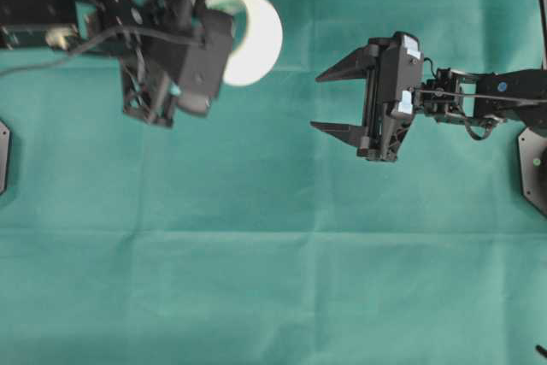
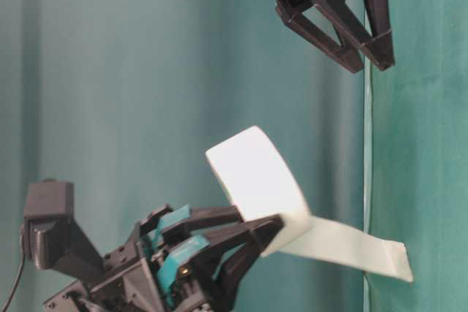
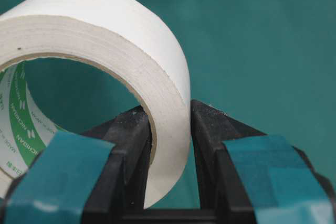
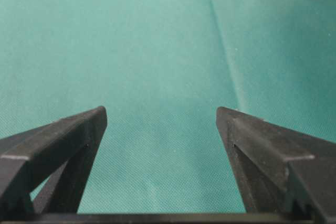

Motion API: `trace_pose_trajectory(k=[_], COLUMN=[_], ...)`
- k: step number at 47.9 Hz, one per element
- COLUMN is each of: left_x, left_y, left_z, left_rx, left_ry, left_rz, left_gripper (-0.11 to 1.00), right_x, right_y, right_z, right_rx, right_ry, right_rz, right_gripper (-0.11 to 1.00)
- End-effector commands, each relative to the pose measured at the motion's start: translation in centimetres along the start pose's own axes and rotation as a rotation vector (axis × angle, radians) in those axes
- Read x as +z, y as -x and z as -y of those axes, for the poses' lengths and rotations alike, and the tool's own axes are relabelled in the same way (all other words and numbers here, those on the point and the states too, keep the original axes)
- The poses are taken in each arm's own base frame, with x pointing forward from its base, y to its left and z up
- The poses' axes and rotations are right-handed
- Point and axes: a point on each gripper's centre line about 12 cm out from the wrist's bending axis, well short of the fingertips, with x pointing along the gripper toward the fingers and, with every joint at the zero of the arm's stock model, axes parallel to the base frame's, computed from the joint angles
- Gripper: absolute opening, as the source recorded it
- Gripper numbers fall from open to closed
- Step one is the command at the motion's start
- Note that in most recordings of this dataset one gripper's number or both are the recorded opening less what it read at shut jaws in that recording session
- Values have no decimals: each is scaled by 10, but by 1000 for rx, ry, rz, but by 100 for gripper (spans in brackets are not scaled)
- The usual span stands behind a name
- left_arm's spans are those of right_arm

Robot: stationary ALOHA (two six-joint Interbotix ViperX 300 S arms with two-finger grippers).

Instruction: Peel off the duct tape with your right arm.

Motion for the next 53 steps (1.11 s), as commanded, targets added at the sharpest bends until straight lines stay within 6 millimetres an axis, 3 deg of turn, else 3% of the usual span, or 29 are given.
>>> trace_pose_trajectory(k=[1, 12, 27, 53], left_x=[12, 27, 27, 11], left_y=[1, -15, -36, -85], left_z=[4, 35, 71, 93], left_rx=[4, -58, -134, -183], left_ry=[-12, -14, 11, 69], left_rz=[39, 46, 2, -95], left_gripper=[20, 20, 20, 20], right_x=[5, 4, 4, 2], right_y=[0, 1, 1, 1], right_z=[-1, -1, -1, -2], right_rx=[3, 3, 3, 6], right_ry=[0, 0, 0, 0], right_rz=[21, 20, 18, 14], right_gripper=[75, 75, 75, 75])
